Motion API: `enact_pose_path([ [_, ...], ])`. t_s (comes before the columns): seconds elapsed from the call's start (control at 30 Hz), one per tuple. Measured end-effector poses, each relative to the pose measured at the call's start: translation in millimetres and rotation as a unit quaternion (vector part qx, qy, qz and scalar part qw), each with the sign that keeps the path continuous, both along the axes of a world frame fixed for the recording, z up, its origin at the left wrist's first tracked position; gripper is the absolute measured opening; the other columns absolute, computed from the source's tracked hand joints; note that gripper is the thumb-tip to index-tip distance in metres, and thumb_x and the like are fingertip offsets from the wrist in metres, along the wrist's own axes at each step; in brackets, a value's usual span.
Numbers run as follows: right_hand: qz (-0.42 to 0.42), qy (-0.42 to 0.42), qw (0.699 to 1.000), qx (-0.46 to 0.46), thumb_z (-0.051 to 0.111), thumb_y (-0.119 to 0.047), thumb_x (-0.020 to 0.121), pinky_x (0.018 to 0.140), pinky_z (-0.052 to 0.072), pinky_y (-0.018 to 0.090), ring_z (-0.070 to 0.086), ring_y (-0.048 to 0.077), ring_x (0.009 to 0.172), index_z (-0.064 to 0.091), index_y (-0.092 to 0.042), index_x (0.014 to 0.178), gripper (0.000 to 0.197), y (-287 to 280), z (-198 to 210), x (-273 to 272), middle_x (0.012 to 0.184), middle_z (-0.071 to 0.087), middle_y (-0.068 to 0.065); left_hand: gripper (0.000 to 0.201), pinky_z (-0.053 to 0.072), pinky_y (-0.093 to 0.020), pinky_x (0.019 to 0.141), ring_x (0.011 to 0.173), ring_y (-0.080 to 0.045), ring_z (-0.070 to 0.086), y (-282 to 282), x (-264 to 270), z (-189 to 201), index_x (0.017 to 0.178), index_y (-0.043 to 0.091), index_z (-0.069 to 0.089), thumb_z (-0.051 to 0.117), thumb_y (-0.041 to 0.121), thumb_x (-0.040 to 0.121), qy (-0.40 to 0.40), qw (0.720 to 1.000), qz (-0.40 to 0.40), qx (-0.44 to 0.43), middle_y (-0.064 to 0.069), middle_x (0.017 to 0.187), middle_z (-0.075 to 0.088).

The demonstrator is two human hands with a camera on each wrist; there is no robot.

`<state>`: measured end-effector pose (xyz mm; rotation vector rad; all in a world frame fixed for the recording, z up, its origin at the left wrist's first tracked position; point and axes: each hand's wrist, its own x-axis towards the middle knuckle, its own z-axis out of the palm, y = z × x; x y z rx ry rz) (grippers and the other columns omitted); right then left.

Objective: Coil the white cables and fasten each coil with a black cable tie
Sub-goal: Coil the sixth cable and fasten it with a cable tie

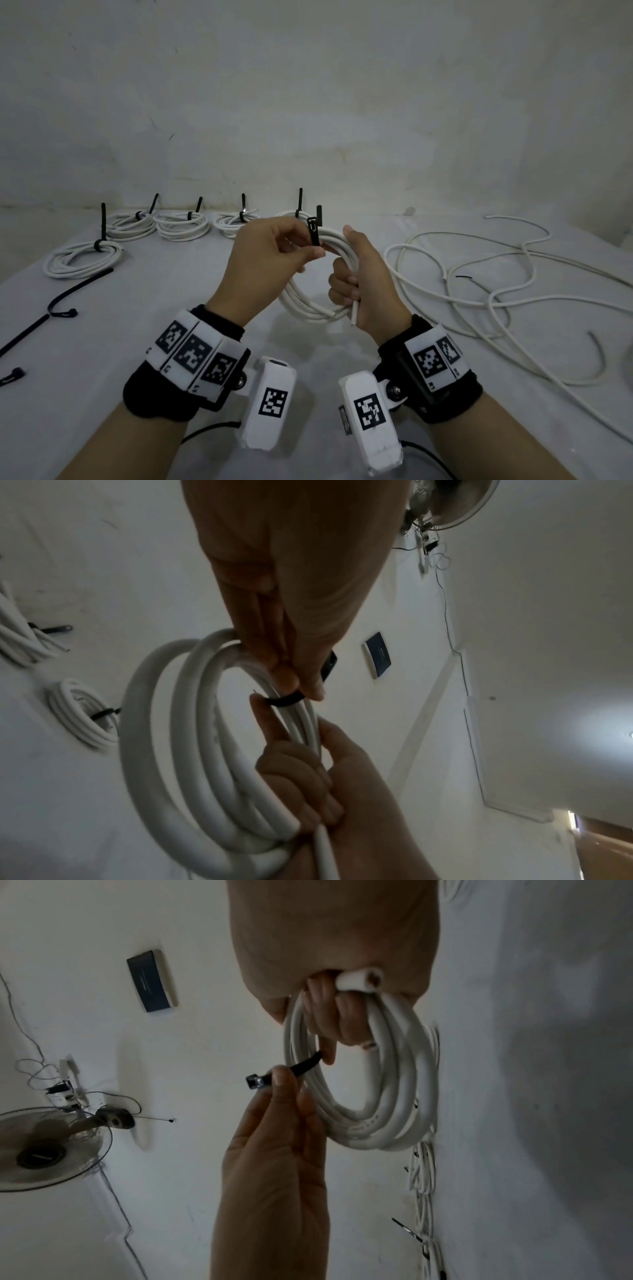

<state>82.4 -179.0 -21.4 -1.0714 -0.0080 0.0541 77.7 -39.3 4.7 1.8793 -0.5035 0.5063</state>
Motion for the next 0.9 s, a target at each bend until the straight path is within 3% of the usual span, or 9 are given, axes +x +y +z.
enact_pose_path([
  [0.07, 0.008, -0.007, 1.000, -0.009, 0.044, -0.036, 0.097, 0.033, 0.019, 0.017, 0.017, 0.009, 0.029, 0.051, -0.013, 0.068, 0.038, 1.2, 1.4, -0.6, 0.039, 0.021, -0.003, 0.014, 0.036, -0.007, 0.060, 0.060, 0.007, 0.050, 1.8, 2.0, 0.4, 0.073, 0.023, 0.068, 0.080, 0.017, 0.071, -0.064, 0.995, 0.058, 0.047, 0.009, 0.074, 0.060],
  [0.17, 0.004, -0.018, 1.000, -0.013, 0.044, -0.035, 0.097, 0.034, 0.019, 0.017, 0.016, 0.009, 0.029, 0.044, -0.014, 0.063, 0.040, 1.3, 2.6, -0.8, 0.038, 0.021, -0.002, 0.024, 0.033, -0.006, 0.066, 0.072, 0.011, 0.045, 4.1, 6.0, -0.7, 0.083, 0.023, 0.063, 0.082, 0.025, 0.069, -0.102, 0.989, 0.093, 0.044, 0.013, 0.085, 0.046],
  [0.27, -0.001, -0.028, 0.999, -0.022, 0.044, -0.035, 0.097, 0.034, 0.018, 0.017, 0.017, 0.009, 0.029, 0.042, -0.013, 0.062, 0.041, 1.0, 3.4, -0.7, 0.038, 0.021, -0.002, 0.042, 0.043, -0.013, 0.070, 0.078, 0.001, 0.052, 4.6, 11.8, -3.7, 0.100, 0.025, 0.051, 0.082, 0.027, 0.070, -0.038, 0.996, 0.081, -0.018, 0.011, 0.095, 0.054],
  [0.33, -0.004, -0.035, 0.999, -0.028, 0.043, -0.034, 0.097, 0.035, 0.018, 0.017, 0.017, 0.009, 0.029, 0.045, -0.012, 0.068, 0.037, 1.5, 3.7, -0.8, 0.039, 0.021, -0.002, 0.042, 0.047, -0.014, 0.069, 0.077, -0.006, 0.059, 3.2, 14.7, -6.2, 0.107, 0.027, 0.049, 0.077, 0.026, 0.076, 0.022, 0.998, 0.042, -0.036, 0.004, 0.091, 0.061],
  [0.4, -0.009, -0.039, 0.999, -0.034, 0.044, -0.034, 0.098, 0.035, 0.018, 0.017, 0.017, 0.009, 0.029, 0.044, -0.012, 0.069, 0.036, 2.4, 3.2, -0.8, 0.039, 0.022, -0.002, 0.027, 0.050, -0.019, 0.063, 0.067, -0.011, 0.062, 0.5, 16.9, -9.1, 0.105, 0.028, 0.051, 0.068, 0.025, 0.084, 0.070, 0.997, -0.007, -0.045, -0.004, 0.081, 0.064],
  [0.47, -0.016, -0.040, 0.998, -0.036, 0.044, -0.034, 0.098, 0.035, 0.017, 0.018, 0.018, 0.009, 0.029, 0.043, -0.013, 0.067, 0.037, 2.5, 2.1, -0.8, 0.039, 0.022, -0.002, 0.014, 0.050, -0.021, 0.055, 0.056, -0.010, 0.060, -3.3, 17.5, -11.9, 0.102, 0.018, 0.056, 0.061, 0.025, 0.090, 0.092, 0.993, -0.038, -0.057, -0.004, 0.070, 0.061],
  [0.57, -0.025, -0.043, 0.998, -0.048, 0.045, -0.034, 0.097, 0.036, 0.017, 0.019, 0.018, 0.009, 0.030, 0.042, -0.013, 0.067, 0.036, 2.8, -0.7, -0.1, 0.040, 0.022, -0.002, 0.020, 0.044, -0.022, 0.046, 0.046, -0.012, 0.051, -7.1, 20.9, -17.1, 0.096, 0.007, 0.058, 0.059, 0.027, 0.091, 0.096, 0.990, -0.043, -0.094, 0.000, 0.058, 0.052],
  [0.73, -0.028, -0.035, 0.997, -0.063, 0.044, -0.033, 0.098, 0.037, 0.017, 0.020, 0.018, 0.010, 0.031, 0.043, -0.014, 0.064, 0.039, 6.1, -6.6, 1.0, 0.040, 0.023, -0.002, 0.019, 0.033, -0.019, 0.038, 0.035, -0.008, 0.035, -3.6, 23.3, -26.0, 0.086, 0.017, 0.054, 0.063, 0.033, 0.080, 0.153, 0.969, -0.082, -0.175, 0.008, 0.045, 0.042],
  [0.9, -0.007, -0.037, 0.994, -0.103, 0.045, -0.031, 0.097, 0.040, 0.026, 0.023, 0.029, 0.012, 0.036, 0.045, -0.013, 0.062, 0.039, 7.0, -7.8, 2.5, 0.044, 0.033, 0.000, 0.017, 0.016, -0.017, 0.037, 0.036, -0.006, 0.020, 1.0, 21.8, -26.6, 0.068, 0.022, 0.053, 0.065, 0.033, 0.071, 0.185, 0.944, -0.126, -0.243, -0.003, 0.055, 0.030],
])
